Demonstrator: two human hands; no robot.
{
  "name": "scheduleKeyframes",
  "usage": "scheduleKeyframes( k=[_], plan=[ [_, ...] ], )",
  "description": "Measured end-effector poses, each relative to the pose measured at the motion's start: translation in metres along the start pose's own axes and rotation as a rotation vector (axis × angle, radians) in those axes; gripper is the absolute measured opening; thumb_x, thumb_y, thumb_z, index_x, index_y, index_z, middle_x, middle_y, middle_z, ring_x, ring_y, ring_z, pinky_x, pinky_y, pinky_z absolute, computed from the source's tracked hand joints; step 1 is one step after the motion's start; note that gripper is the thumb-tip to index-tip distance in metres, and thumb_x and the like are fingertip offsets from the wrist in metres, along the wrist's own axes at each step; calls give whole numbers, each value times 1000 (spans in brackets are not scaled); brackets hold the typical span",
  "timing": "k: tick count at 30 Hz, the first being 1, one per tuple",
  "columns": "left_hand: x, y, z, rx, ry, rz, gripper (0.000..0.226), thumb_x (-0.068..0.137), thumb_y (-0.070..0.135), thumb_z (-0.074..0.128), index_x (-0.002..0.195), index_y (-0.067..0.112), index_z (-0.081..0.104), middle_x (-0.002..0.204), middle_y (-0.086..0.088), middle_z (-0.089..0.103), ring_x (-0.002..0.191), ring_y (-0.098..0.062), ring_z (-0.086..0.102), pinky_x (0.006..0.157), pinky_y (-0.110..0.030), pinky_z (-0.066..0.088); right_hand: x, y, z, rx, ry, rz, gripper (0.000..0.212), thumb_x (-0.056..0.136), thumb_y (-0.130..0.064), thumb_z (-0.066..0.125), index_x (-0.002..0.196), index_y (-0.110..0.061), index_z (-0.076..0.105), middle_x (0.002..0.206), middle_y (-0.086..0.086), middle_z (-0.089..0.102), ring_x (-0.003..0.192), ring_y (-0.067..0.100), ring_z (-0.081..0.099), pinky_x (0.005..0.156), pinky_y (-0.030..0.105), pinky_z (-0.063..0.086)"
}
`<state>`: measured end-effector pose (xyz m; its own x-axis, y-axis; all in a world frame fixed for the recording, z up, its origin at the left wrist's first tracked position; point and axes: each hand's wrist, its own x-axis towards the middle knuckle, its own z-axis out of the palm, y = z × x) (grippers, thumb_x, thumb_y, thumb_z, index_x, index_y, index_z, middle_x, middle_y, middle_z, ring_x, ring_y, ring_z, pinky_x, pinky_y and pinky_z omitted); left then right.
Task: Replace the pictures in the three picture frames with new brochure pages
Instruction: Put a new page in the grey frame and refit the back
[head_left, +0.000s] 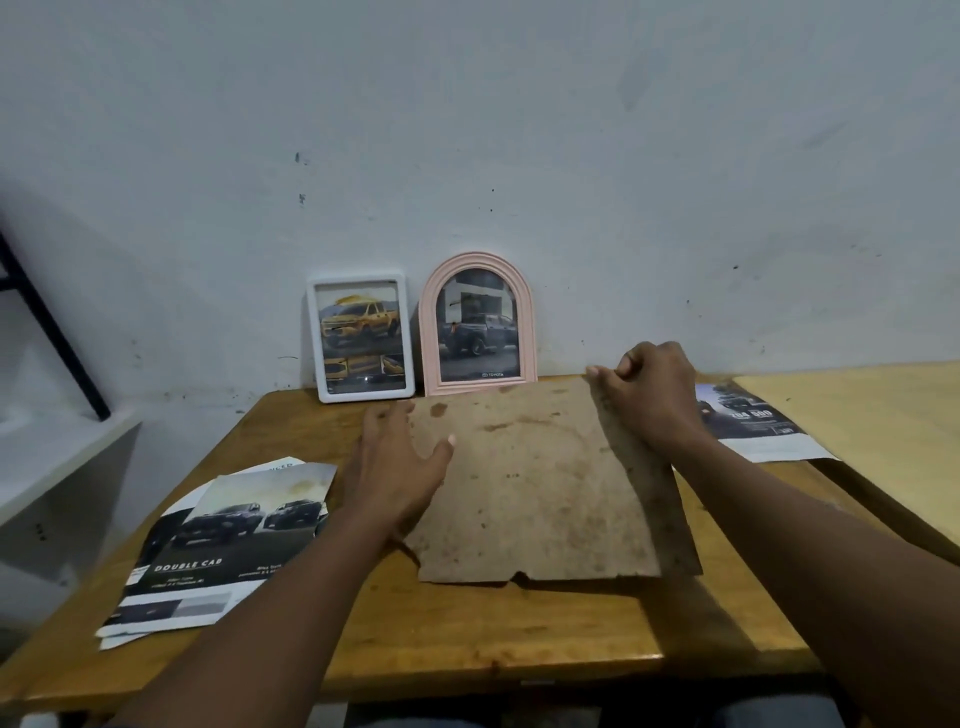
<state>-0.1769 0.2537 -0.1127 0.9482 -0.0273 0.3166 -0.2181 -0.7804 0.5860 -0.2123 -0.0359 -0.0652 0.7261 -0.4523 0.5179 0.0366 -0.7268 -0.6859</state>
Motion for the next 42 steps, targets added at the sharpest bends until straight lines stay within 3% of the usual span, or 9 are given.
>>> scheduleKeyframes(
  k=[5, 9, 11, 14, 19, 24, 29, 36, 42],
  plan=[
    [28, -18, 11, -47, -52, -28, 63, 84, 62, 66, 136, 30, 53, 145, 7, 37, 120, -18, 53, 94, -44, 54, 38, 0, 39, -12, -70, 56, 35, 82, -40, 78, 60, -17, 62, 77, 6, 62, 77, 13, 56, 60, 21, 38],
    [56, -26, 16, 30, -42, -26, 59, 89, 59, 62, 139, 29, 54, 146, 3, 42, 127, -20, 49, 95, -35, 47, 63, 4, 66, -38, -204, 131, 31, 86, -26, 76, 62, -7, 70, 68, 8, 68, 65, 15, 62, 54, 22, 43],
    [66, -30, 19, 66, -63, -9, 58, 92, 57, 60, 140, 25, 54, 145, 2, 46, 129, -20, 48, 96, -35, 45, 70, 9, 78, -77, -279, 129, 22, 88, -18, 73, 70, -5, 75, 79, 11, 71, 69, 13, 61, 55, 21, 43],
    [74, -38, 28, 57, -139, 2, 56, 94, 52, 59, 141, 21, 56, 142, 1, 53, 128, -19, 49, 102, -38, 46, 72, 19, 95, -149, -398, 97, 15, 89, -17, 68, 89, -7, 79, 97, 12, 71, 81, 17, 63, 71, 25, 46],
    [67, -46, 41, 91, -175, 44, 54, 98, 46, 54, 146, 21, 52, 157, -3, 40, 144, -22, 32, 116, -40, 30, 51, 33, 103, -288, -566, 57, 41, 92, -35, 64, 125, -12, 65, 142, 12, 46, 121, 28, 52, 98, 37, 44],
    [62, -46, 38, -123, -26, -73, 44, 101, 41, 52, 142, 24, 53, 154, 0, 42, 139, -20, 41, 109, -40, 39, 27, 41, 90, -485, -429, 6, 50, 92, -53, 55, 129, -20, 56, 140, 10, 47, 123, 31, 50, 104, 49, 40],
    [56, -38, 35, -108, -14, -145, 46, 102, 38, 50, 145, 21, 50, 148, -3, 51, 134, -23, 47, 103, -40, 42, 11, 45, 86, -583, -473, -21, 54, 90, -63, 46, 123, -21, 58, 135, 11, 51, 126, 33, 46, 104, 51, 34],
    [56, -38, 31, -122, -331, -36, 55, 106, 35, 42, 158, 33, 26, 168, 5, 15, 155, -14, 2, 123, -42, 10, 11, 50, 85, -473, -477, -60, 56, 93, -55, 54, 128, -11, 58, 134, 14, 52, 120, 31, 52, 98, 43, 45],
    [57, -40, 33, -59, -320, 21, 64, 102, 29, 50, 160, 29, 22, 169, 3, 9, 155, -15, 0, 122, -37, 8, 14, 52, 89, -435, -422, -71, 36, 97, -43, 55, 118, -15, 62, 125, 12, 56, 112, 27, 53, 92, 41, 48]
  ],
)
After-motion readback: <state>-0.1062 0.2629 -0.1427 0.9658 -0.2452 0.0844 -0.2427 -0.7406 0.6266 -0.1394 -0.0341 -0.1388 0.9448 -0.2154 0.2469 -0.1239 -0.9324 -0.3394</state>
